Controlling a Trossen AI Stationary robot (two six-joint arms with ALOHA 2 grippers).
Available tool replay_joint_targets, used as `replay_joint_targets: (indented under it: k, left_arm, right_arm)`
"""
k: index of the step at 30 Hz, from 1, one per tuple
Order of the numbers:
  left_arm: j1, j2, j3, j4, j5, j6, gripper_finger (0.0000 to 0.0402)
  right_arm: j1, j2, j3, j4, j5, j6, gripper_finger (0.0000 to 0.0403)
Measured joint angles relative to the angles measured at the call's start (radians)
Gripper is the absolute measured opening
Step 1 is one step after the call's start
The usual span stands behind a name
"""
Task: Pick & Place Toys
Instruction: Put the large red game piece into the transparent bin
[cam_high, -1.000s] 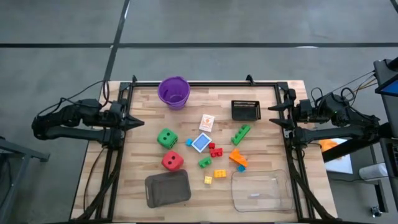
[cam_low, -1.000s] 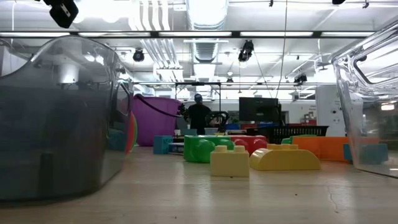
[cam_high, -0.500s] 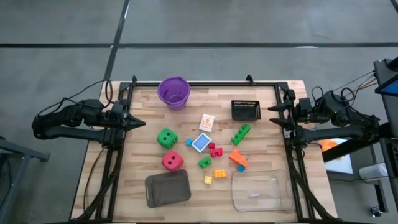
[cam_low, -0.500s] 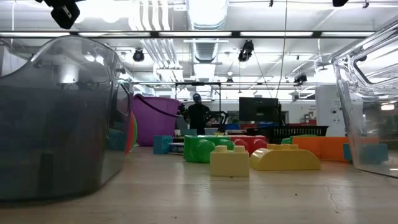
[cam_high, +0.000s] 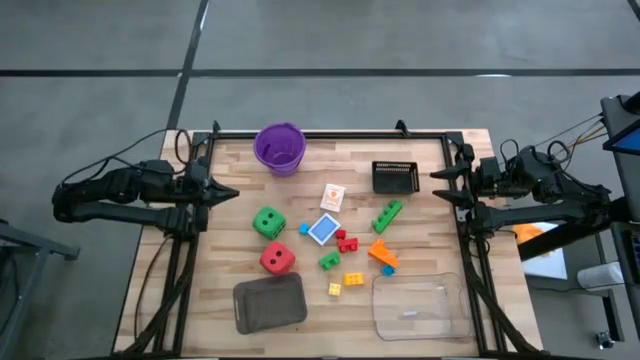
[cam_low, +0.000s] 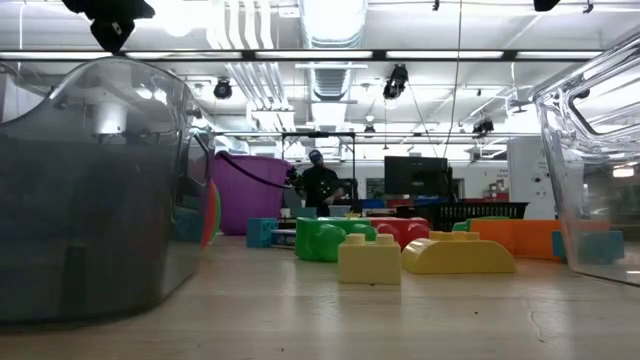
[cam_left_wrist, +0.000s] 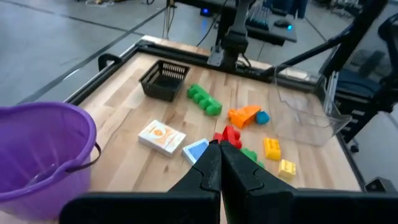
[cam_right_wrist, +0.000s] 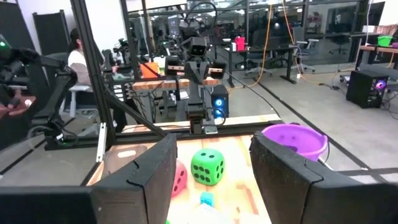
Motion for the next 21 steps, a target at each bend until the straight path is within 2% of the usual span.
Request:
replay_joint_targets:
  k: [6,9,14,19,21]
  left_arm:
    - [0.0,0.056,0.0,-0.005,-0.033,-0.012,0.0005]
    - [0.0,0.095,0.0,-0.006,-0.042,-0.02,0.0037]
    - [0.0,0.173,0.0,-0.012,-0.046,-0.006,0.0145]
    - [0.0,0.251,0.0,-0.027,-0.107,0.005,0.0271]
    - [0.0,0.284,0.0,-0.032,-0.135,0.008,0.0308]
  right_arm:
    - [-0.001,0.09,0.0,-0.03,0.135,0.001,0.0203]
    - [-0.001,0.162,0.0,-0.036,0.189,-0.002,0.0203]
    - [-0.001,0.319,0.0,-0.068,0.24,-0.003,0.0231]
    - [-0.005,0.493,-0.001,-0.1,0.261,-0.003,0.0299]
    - [-0.004,0.561,-0.001,-0.105,0.256,-0.003,0.0326]
